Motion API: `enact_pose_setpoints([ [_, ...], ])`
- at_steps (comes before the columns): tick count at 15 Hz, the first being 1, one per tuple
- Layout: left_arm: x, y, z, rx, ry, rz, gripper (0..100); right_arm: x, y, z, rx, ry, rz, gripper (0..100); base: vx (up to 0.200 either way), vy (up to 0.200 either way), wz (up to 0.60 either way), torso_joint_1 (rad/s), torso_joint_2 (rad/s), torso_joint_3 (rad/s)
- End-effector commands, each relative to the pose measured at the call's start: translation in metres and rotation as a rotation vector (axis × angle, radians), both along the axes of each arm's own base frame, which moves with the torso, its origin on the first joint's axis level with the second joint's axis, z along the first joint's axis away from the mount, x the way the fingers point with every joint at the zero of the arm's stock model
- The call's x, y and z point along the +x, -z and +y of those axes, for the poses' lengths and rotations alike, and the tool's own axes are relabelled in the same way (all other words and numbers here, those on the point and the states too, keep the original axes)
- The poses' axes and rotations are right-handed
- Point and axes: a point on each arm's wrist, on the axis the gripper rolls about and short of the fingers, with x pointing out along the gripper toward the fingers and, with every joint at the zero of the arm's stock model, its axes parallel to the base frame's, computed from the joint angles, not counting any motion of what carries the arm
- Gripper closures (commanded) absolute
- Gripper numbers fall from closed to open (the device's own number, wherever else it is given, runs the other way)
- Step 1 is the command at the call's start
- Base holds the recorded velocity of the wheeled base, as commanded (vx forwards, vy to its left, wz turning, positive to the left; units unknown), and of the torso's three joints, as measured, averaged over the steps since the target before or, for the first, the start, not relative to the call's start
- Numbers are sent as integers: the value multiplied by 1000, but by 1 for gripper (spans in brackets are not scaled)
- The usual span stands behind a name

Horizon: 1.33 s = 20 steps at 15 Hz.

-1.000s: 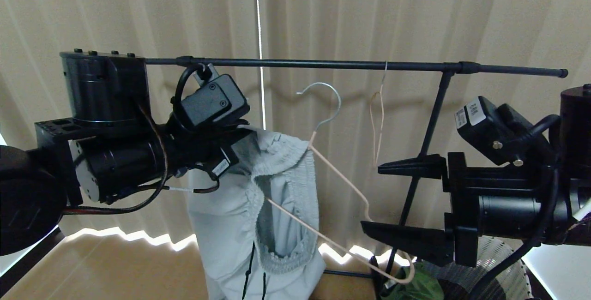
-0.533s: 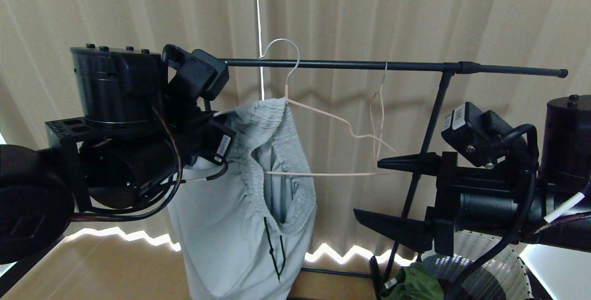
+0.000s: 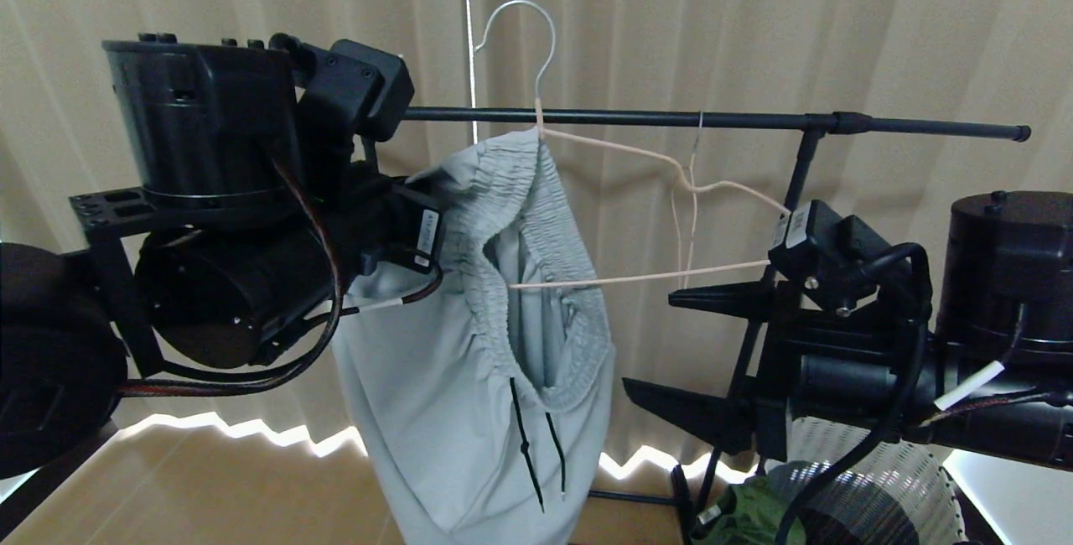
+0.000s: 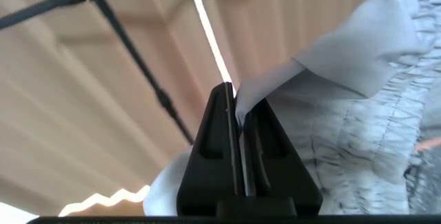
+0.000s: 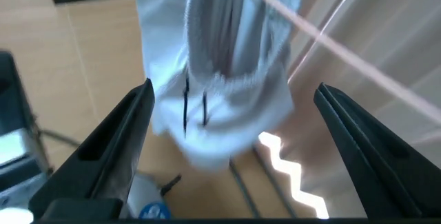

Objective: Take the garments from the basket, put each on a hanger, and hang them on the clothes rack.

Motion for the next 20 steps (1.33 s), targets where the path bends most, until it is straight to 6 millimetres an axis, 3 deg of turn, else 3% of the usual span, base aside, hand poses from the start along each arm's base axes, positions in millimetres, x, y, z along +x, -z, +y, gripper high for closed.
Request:
enact_pose_setpoints([
  [1,-6,-12,-8,-46,32,-29,100,11,15,10,-18,5,18,0,0,0,0,0,0,0],
  [7,-17,-19,-17,-67,84,-44,100,32,31,23,-12,88,-31,0,0,0,0,0,0,0],
  [8,-17,-19,-17,-63,84,-46,100,33,31,22,-12,97,-35,100,0,0,0,0,0,0],
  [14,-7,-19,-8,-33,38,-51,100,38,28,12,-13,164,-48,100,0,0,0,0,0,0],
  [20,12,-12,21,119,-70,-114,100,64,20,-31,0,337,-71,100,0,0,0,0,0,0],
])
